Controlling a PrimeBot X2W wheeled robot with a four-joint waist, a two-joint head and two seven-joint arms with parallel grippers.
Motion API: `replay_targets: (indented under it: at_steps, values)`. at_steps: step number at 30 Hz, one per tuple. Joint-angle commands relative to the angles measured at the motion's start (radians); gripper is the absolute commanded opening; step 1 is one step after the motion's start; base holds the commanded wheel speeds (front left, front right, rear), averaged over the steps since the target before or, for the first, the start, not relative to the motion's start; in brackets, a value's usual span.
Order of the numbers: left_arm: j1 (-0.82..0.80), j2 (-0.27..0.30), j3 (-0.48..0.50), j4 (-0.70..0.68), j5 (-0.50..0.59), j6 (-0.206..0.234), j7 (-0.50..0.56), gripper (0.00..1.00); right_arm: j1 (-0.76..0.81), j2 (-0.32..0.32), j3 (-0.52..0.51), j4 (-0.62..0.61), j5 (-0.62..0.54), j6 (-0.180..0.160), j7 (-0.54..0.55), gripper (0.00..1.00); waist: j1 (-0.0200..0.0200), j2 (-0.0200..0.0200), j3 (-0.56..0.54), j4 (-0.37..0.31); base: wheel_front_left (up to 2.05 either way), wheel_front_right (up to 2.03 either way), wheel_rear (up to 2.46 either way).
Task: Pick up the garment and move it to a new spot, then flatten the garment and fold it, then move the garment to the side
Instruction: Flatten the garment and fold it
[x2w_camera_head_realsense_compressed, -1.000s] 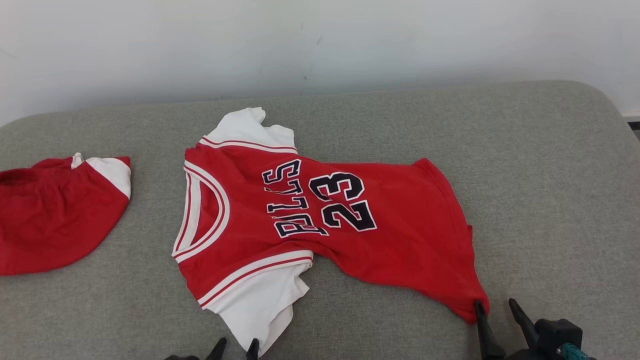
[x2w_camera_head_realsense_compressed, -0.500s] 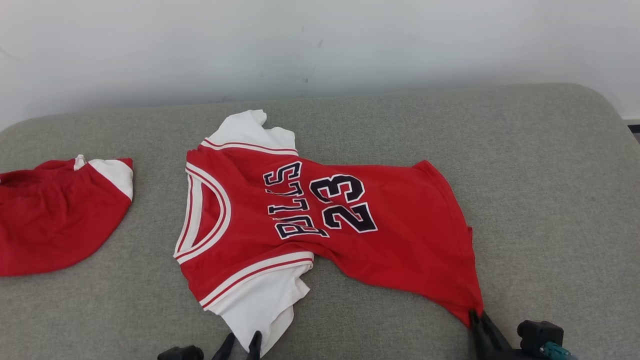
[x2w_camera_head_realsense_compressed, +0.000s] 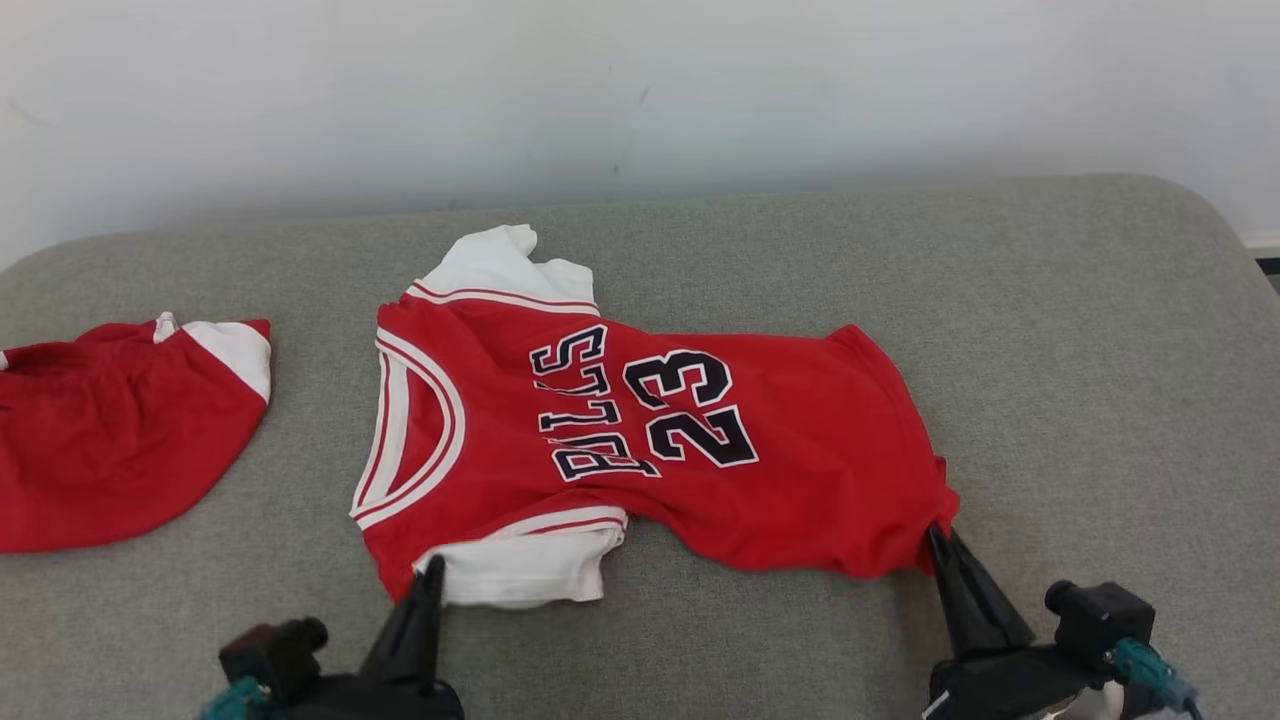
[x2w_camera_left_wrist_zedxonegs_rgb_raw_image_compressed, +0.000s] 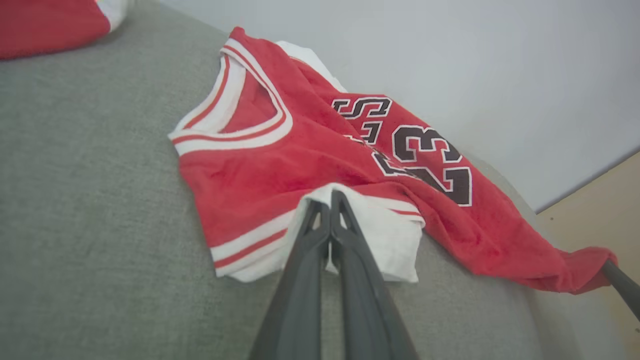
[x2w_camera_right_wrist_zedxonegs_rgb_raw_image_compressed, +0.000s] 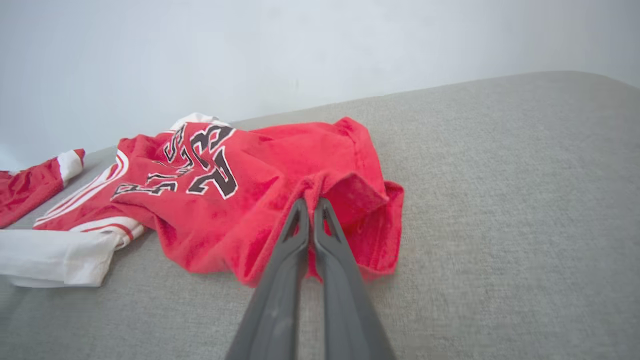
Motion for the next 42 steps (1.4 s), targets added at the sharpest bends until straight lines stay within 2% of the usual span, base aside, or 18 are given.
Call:
replay_targets:
  at_steps: [1,5,10,13,19,27,33,38,42]
  values:
    - [-0.021,0.01,0.011,-0.019,0.008,0.001,0.0,0.0,-0.006,-0.008,0.002,-0.015,0.002,-0.003,-0.001,0.0,-0.0001,-0.0002,0.003,-0.002,0.0,0.0,0.0]
    - [-0.106,0.066,0.034,-0.102,-0.011,0.001,0.0,0.0,-0.068,-0.03,0.025,-0.097,0.02,-0.003,0.0,0.0,-0.0001,-0.0002,0.019,-0.011,0.0,0.0,0.0]
    - [-0.315,0.163,0.007,-0.151,-0.022,0.001,0.07,0.0,-0.232,-0.064,0.061,-0.123,0.066,-0.003,-0.001,0.0,-0.0001,-0.0002,0.076,-0.026,0.0,0.0,0.0]
    - [-0.477,0.216,0.021,-0.153,-0.054,0.001,0.122,0.0,-0.357,-0.089,0.073,-0.117,0.114,-0.003,-0.001,0.0,-0.0001,-0.0002,0.133,-0.033,0.0,0.0,0.0]
    - [-0.858,0.274,0.018,-0.099,-0.104,0.001,0.242,0.0,-0.675,-0.161,0.085,-0.1,0.228,-0.003,0.049,0.0,-0.0001,-0.0002,0.299,-0.03,0.0,0.0,0.0]
    - [-1.398,0.264,-0.032,0.086,-0.089,0.001,0.307,0.0,-1.159,-0.21,0.028,-0.021,0.291,-0.003,0.193,0.0,-0.0001,-0.0002,0.497,-0.018,0.0,0.0,0.0]
    - [-1.741,0.258,-0.057,0.256,-0.06,0.001,0.281,0.0,-1.489,-0.185,-0.006,0.117,0.264,-0.003,0.255,0.0,-0.0001,-0.0002,0.56,-0.037,0.0,0.0,0.0]
    - [-1.93,0.242,-0.074,0.39,-0.047,0.001,0.251,0.0,-1.689,-0.185,0.012,0.263,0.213,-0.003,0.265,0.0,-0.0001,-0.0002,0.582,-0.046,0.0,0.0,0.0]
    - [-2.004,0.225,-0.099,0.475,-0.051,0.001,0.233,0.0,-1.779,-0.184,0.041,0.36,0.19,-0.003,0.254,0.0,-0.0001,-0.0002,0.585,-0.042,0.0,0.0,0.0]
